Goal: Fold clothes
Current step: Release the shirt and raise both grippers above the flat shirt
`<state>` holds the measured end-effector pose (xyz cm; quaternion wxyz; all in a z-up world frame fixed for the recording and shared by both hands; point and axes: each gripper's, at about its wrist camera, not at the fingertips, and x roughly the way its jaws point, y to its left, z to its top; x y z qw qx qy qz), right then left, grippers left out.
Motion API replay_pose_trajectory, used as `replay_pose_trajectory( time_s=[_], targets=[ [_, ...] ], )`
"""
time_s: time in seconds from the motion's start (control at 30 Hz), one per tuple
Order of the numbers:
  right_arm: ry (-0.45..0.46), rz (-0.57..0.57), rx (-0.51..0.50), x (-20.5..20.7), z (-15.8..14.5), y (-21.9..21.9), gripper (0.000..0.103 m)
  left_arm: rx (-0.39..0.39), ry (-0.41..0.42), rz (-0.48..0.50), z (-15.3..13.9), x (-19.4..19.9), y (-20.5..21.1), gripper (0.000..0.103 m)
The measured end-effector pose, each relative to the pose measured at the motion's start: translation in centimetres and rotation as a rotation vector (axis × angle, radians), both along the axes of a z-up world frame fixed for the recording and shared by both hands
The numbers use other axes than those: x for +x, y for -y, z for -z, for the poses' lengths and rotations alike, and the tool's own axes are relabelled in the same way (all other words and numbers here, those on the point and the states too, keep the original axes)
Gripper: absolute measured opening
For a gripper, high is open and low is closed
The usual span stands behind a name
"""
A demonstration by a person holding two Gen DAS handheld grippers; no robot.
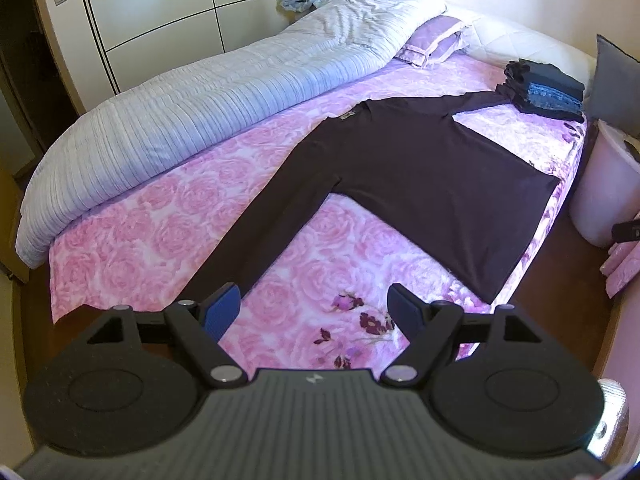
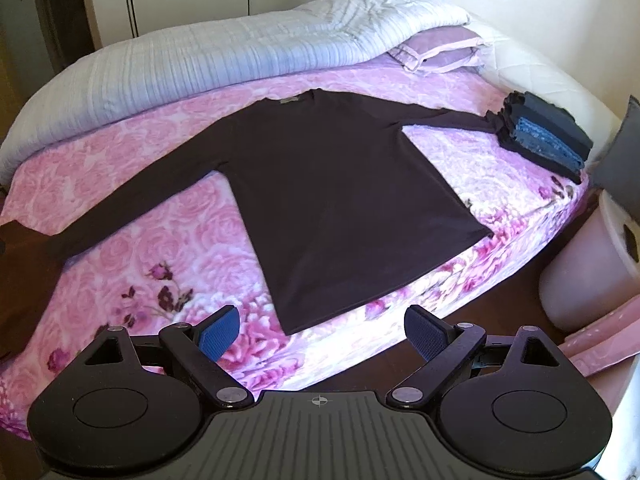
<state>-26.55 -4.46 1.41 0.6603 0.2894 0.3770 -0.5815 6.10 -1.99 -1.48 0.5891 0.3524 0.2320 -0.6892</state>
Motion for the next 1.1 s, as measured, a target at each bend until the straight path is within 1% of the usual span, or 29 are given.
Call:
replay_pose_trajectory(
  time_s=[0.4,0.7,1.1],
  targets=[
    [-0.008,-0.031,0.021,0.6,0.8,0.3,0.092,0.013,0.012,-0.020,0.2,-0.6,-0.3,0.078],
    [-0.043,-0.088,0.039,0.9,1.7,1.0,0.092,0.026,0.030,-0.036,0.4,-1.8,-0.2,0.078],
    [-0.030,-0.161,0.069,0.5,3.2,2.5,0.092,0.046,0.059,-0.084,0.6,-3.5,-0.6,0.078]
  ],
)
